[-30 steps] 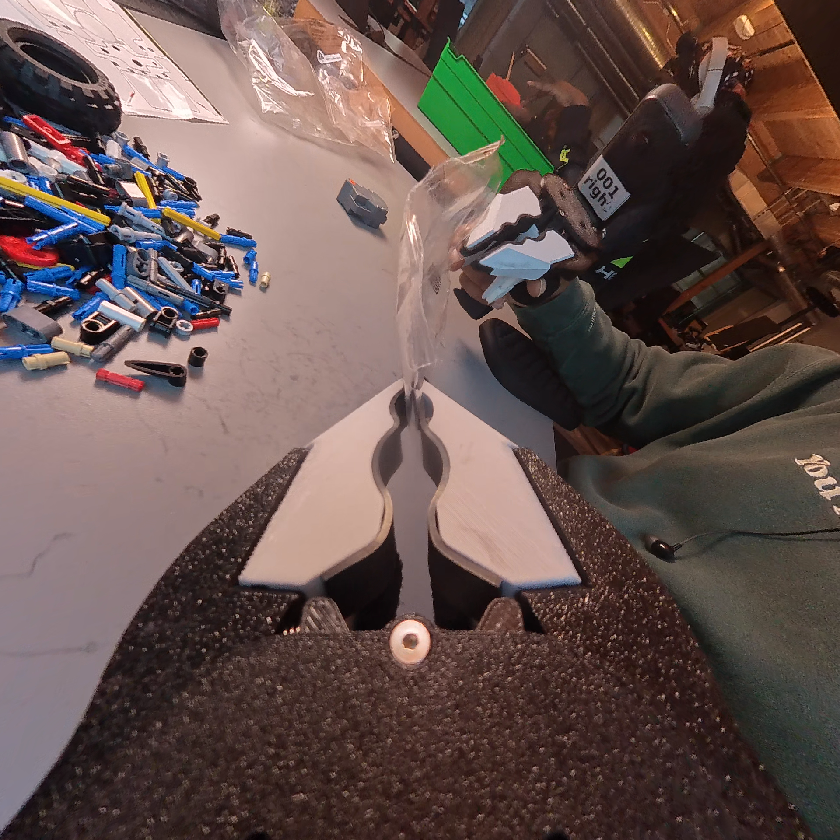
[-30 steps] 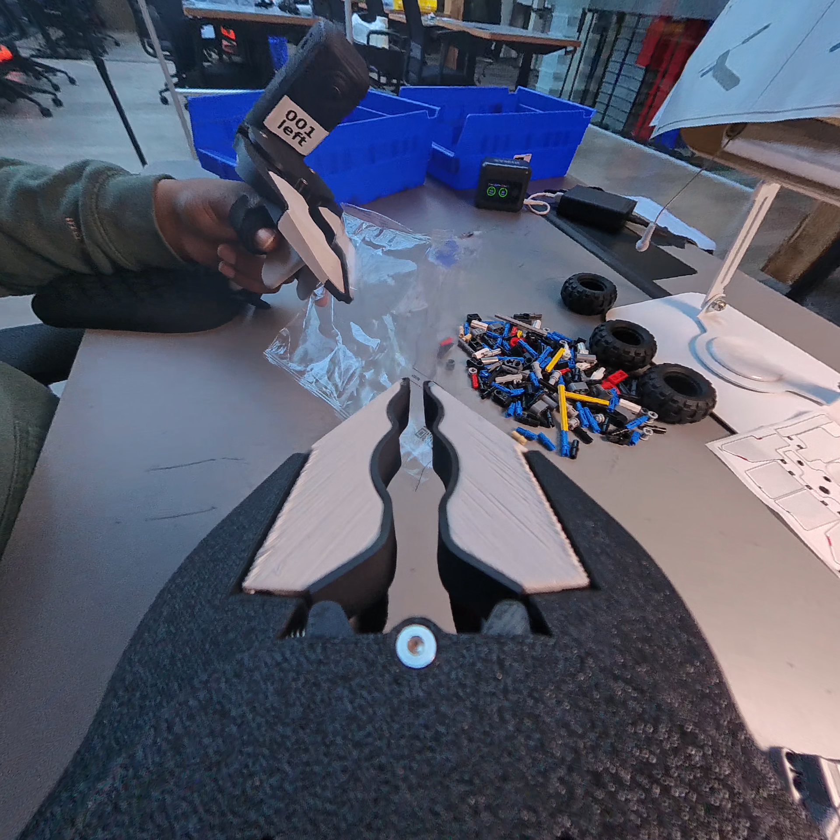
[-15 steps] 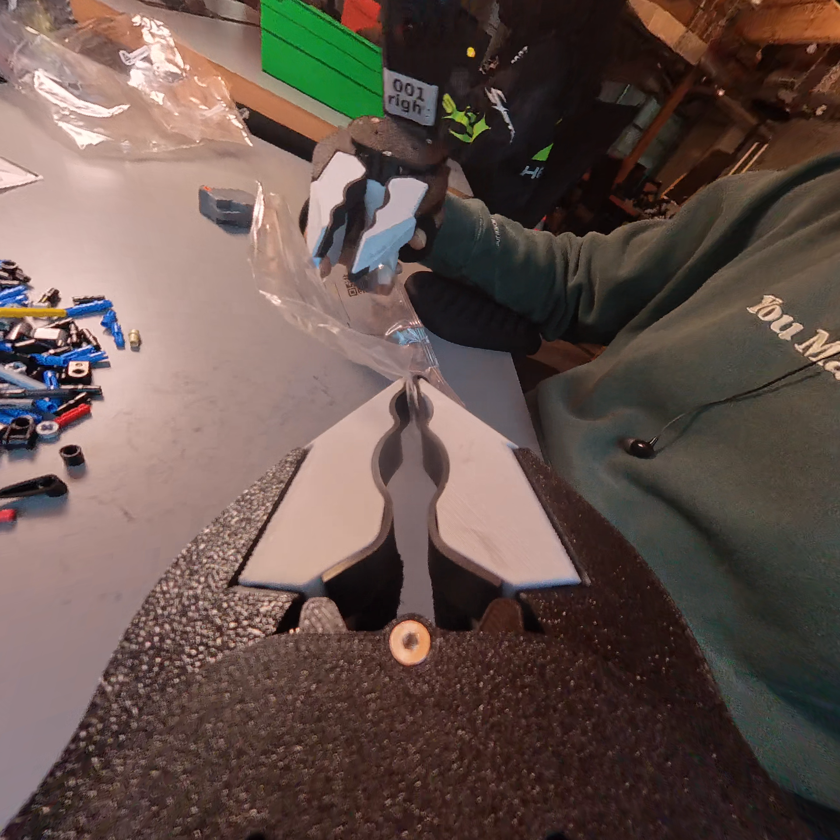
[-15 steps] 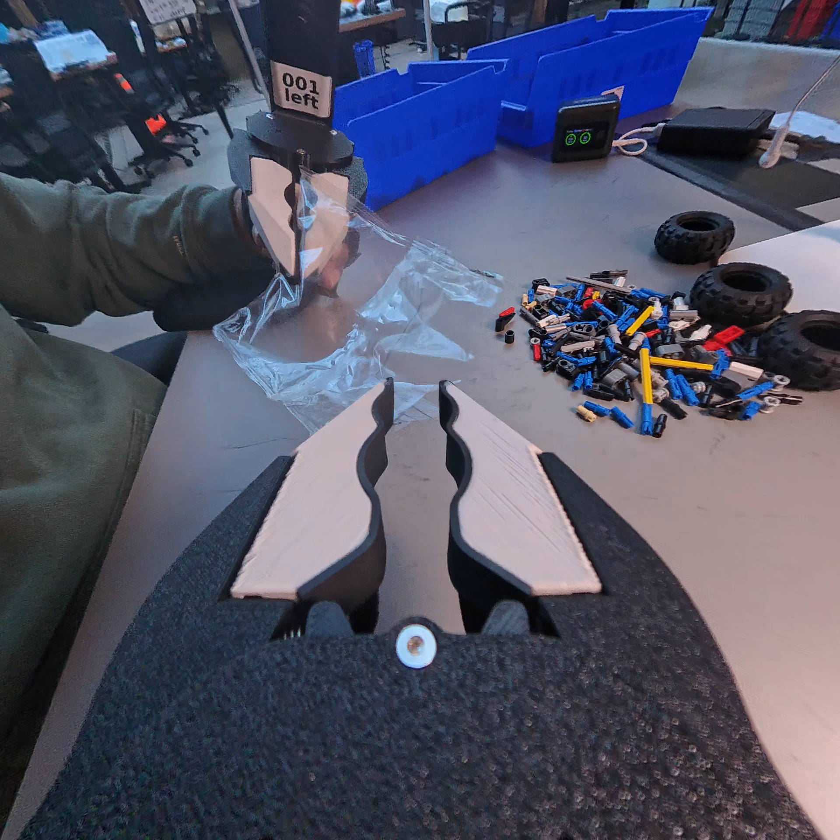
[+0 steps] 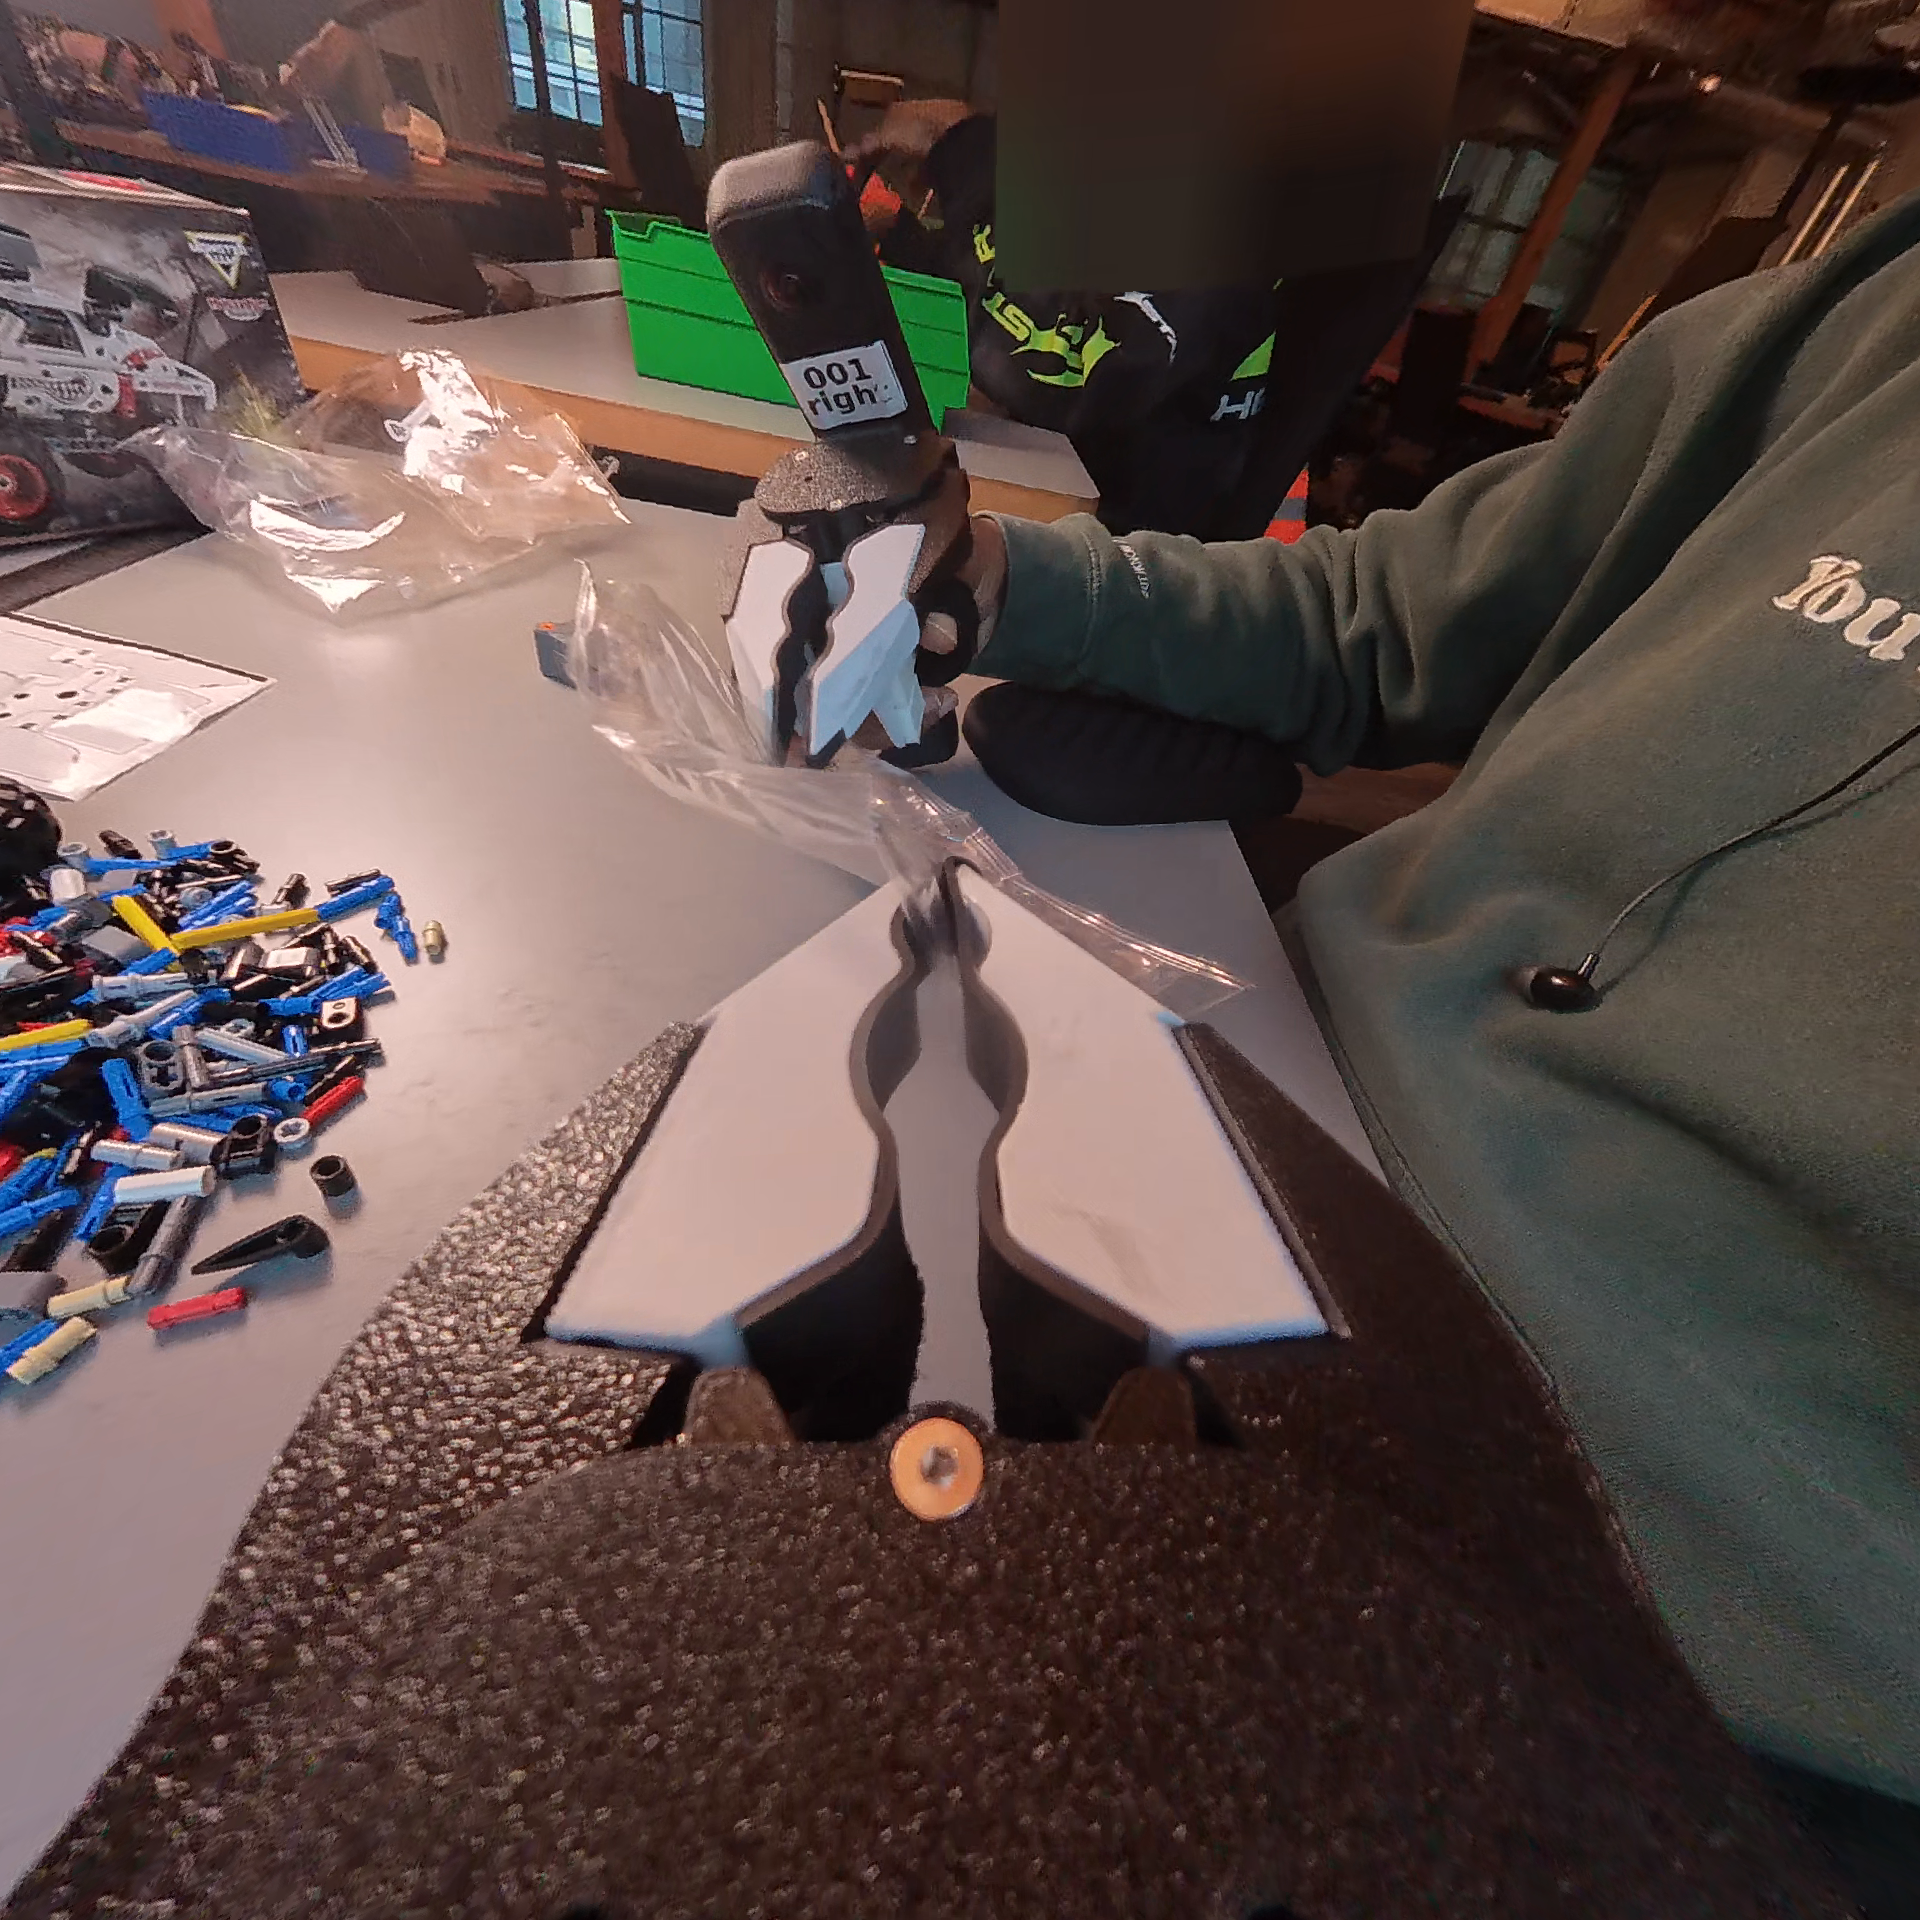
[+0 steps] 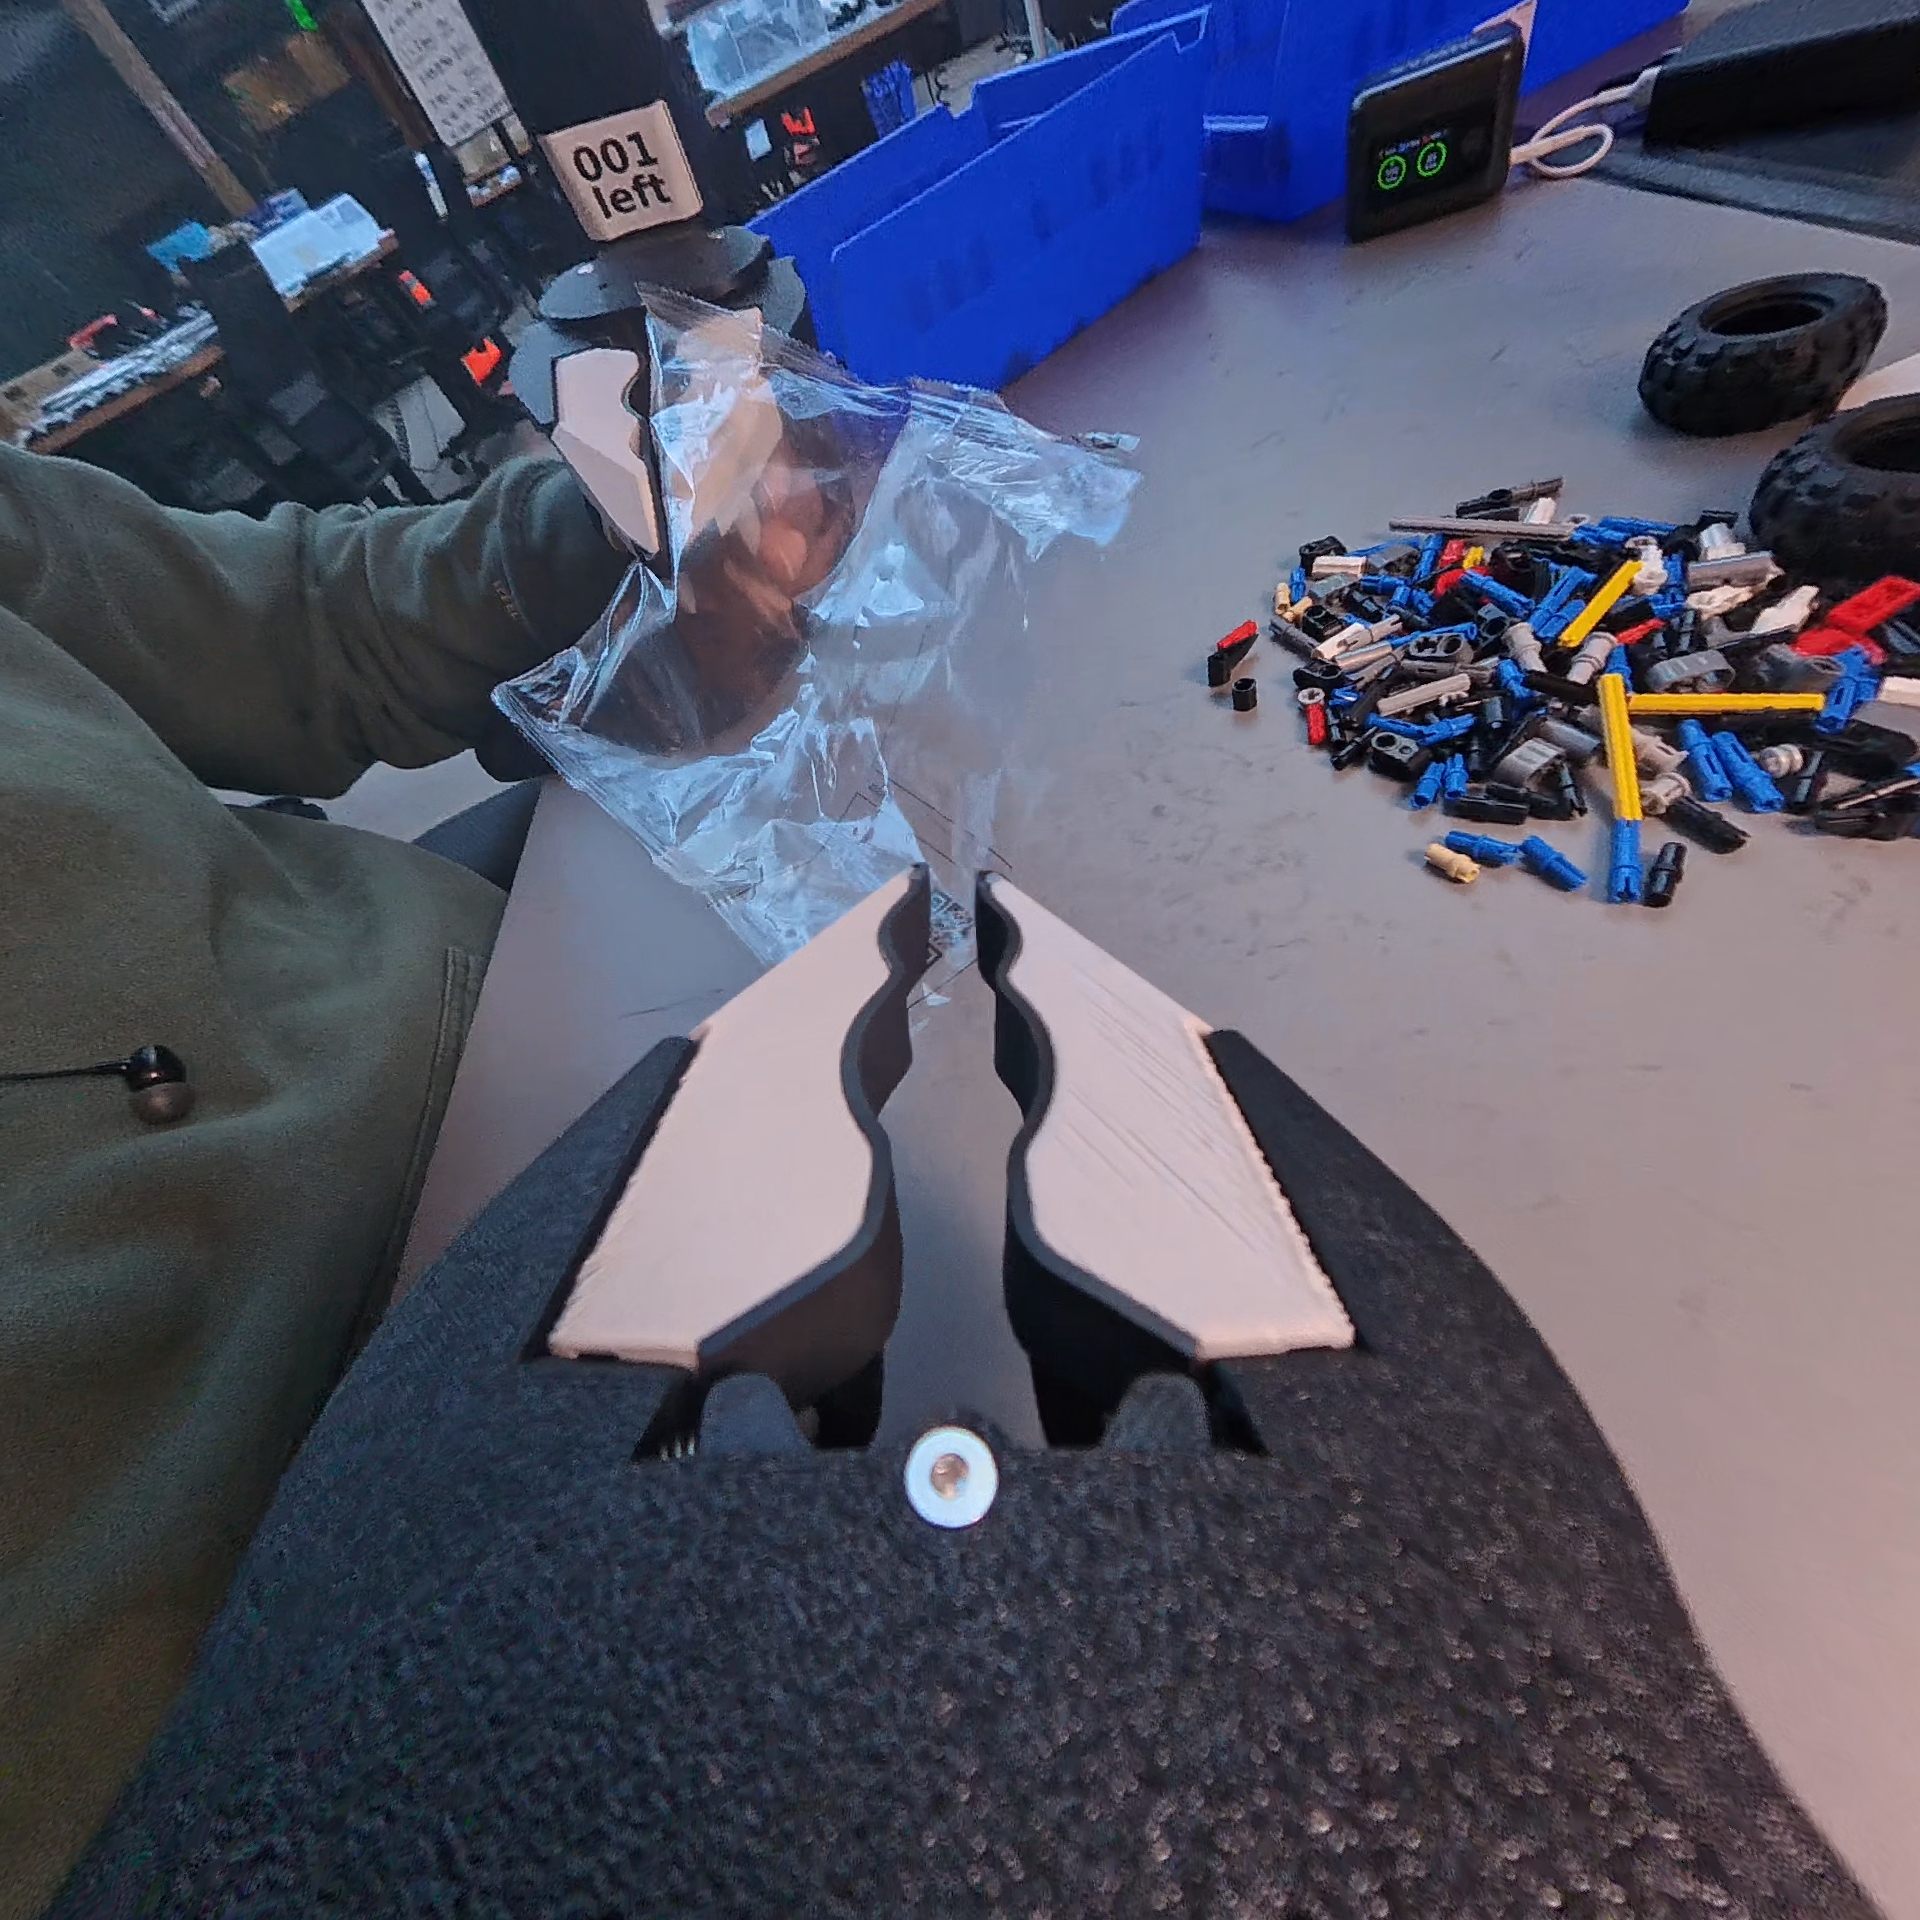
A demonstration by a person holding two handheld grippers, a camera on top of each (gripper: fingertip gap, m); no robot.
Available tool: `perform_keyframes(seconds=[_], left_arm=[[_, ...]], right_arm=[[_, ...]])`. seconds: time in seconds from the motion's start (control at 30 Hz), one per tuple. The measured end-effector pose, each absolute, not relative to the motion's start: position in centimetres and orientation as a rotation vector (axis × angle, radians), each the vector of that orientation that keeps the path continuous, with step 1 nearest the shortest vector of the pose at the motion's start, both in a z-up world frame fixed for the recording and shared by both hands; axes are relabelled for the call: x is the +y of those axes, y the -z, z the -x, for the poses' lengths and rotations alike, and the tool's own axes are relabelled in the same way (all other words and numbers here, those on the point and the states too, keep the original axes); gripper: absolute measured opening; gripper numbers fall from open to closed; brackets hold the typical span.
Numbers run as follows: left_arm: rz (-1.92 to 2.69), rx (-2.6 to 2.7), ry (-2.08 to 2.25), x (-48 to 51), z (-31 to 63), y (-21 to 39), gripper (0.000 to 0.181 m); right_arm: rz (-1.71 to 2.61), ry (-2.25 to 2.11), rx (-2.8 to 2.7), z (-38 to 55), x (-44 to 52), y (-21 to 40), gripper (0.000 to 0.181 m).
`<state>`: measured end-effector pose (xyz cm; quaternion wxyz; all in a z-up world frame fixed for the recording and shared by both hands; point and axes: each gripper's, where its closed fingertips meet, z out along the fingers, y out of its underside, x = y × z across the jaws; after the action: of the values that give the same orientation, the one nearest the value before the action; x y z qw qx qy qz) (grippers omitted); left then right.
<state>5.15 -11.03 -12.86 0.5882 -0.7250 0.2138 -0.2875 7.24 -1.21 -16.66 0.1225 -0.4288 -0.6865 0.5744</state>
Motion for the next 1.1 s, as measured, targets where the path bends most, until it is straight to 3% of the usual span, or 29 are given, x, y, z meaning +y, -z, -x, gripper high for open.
perform_keyframes(seconds=[0.13,0.37,0.8,0.97,1.1], left_arm=[[1.722,0.493,0.631,-10.8,-4.8,13.5,0.0],[2.024,0.353,0.352,-8.7,-0.8,18.5,0.002],[1.944,0.325,0.54,-10.7,1.7,14.1,0.057],[1.895,0.361,0.549,-10.6,2.1,10.9,0.057],[1.902,0.545,0.584,-9.7,-1.2,9.9,0.044]], right_arm=[[1.119,-1.648,-1.989,-7.3,-2.0,15.5,0.0],[0.678,-0.752,-2.019,-5.8,-0.8,15.2,0.0],[0.469,-0.657,-2.097,-5.9,-1.8,13.5,0.0],[0.297,-0.633,-2.122,-6.7,-2.6,12.7,0.0],[0.057,-0.483,-2.106,-7.3,-3.2,11.4,0.0]])
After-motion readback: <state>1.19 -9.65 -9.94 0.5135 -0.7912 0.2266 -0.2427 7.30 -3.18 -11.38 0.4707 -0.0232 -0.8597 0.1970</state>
